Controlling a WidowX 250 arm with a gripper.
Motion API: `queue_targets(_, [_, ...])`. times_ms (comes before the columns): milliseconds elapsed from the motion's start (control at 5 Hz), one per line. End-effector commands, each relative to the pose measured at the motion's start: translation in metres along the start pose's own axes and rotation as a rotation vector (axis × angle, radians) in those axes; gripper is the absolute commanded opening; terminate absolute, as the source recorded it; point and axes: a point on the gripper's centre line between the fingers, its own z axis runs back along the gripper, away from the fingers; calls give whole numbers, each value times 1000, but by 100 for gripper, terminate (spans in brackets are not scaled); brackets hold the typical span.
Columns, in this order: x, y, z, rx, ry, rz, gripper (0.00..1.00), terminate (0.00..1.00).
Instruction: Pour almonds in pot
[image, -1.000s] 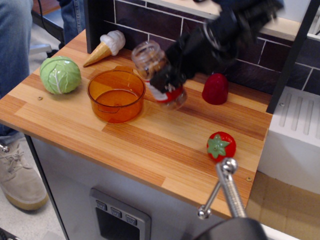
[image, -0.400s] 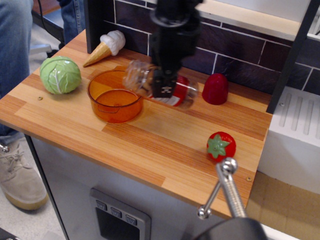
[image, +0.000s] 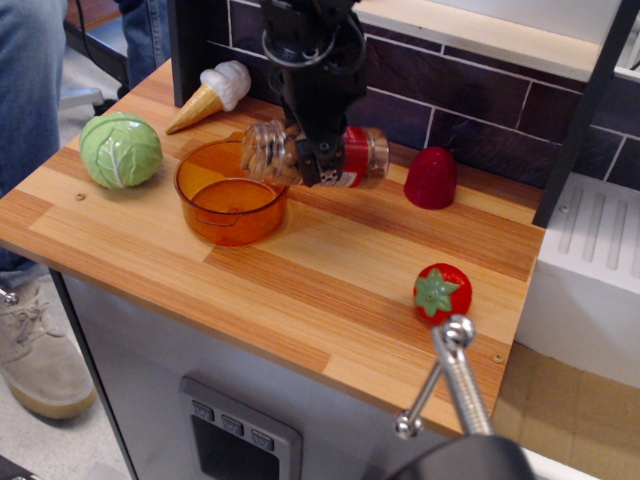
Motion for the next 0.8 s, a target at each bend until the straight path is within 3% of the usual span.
queue_targets(0, [12, 20, 17, 93, -186, 91, 0, 0])
queue_targets(400, [6, 27, 13, 289, -392, 180, 0, 0])
queue_targets(600, [9, 37, 13, 321, -457, 263, 0, 0])
